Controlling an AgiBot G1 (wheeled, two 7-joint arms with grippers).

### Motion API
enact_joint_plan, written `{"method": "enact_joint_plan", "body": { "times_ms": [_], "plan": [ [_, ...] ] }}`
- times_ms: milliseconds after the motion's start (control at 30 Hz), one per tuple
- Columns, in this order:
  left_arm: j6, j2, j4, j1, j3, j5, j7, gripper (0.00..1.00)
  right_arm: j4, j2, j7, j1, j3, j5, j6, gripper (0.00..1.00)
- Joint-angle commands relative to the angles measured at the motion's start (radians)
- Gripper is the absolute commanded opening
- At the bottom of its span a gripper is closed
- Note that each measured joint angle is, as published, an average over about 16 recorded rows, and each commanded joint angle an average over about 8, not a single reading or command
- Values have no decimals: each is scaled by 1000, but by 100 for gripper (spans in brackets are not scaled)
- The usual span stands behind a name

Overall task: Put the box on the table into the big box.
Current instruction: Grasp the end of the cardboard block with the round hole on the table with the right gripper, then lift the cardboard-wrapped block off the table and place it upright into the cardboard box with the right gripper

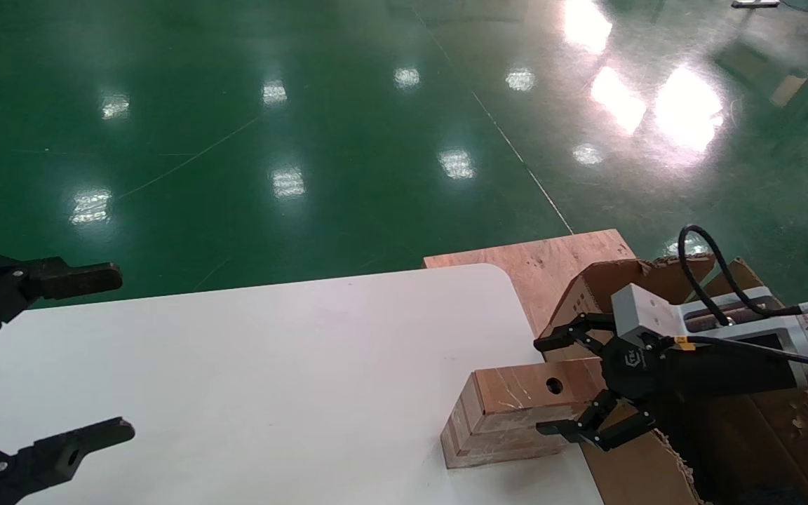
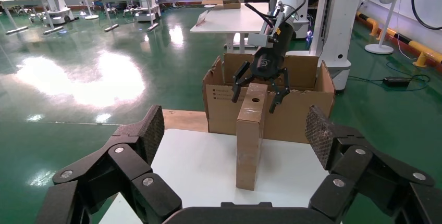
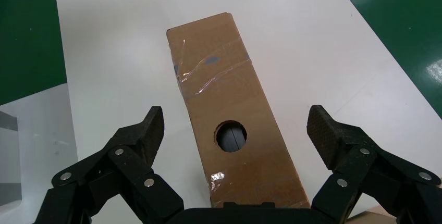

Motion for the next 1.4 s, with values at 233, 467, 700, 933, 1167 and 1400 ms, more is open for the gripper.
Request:
{"method": "enact_joint_plan", "body": {
  "times_ms": [233, 467, 700, 933, 1167, 1400],
  "plan": [
    [0, 0, 0, 0, 0, 0, 0, 0, -1, 0, 0, 0, 0, 0, 0, 0],
    [0, 0, 0, 0, 0, 0, 0, 0, -1, 1, 0, 0, 0, 0, 0, 0],
    [0, 0, 0, 0, 0, 0, 0, 0, -2, 1, 0, 0, 0, 0, 0, 0],
    [0, 0, 0, 0, 0, 0, 0, 0, -2, 1, 0, 0, 0, 0, 0, 0],
    [0, 0, 0, 0, 0, 0, 0, 0, 1, 3, 34, -2, 6, 36, -18, 0],
    [0, 0, 0, 0, 0, 0, 0, 0, 76, 53, 191, 42, 23, 112, -42, 0]
  ]
}}
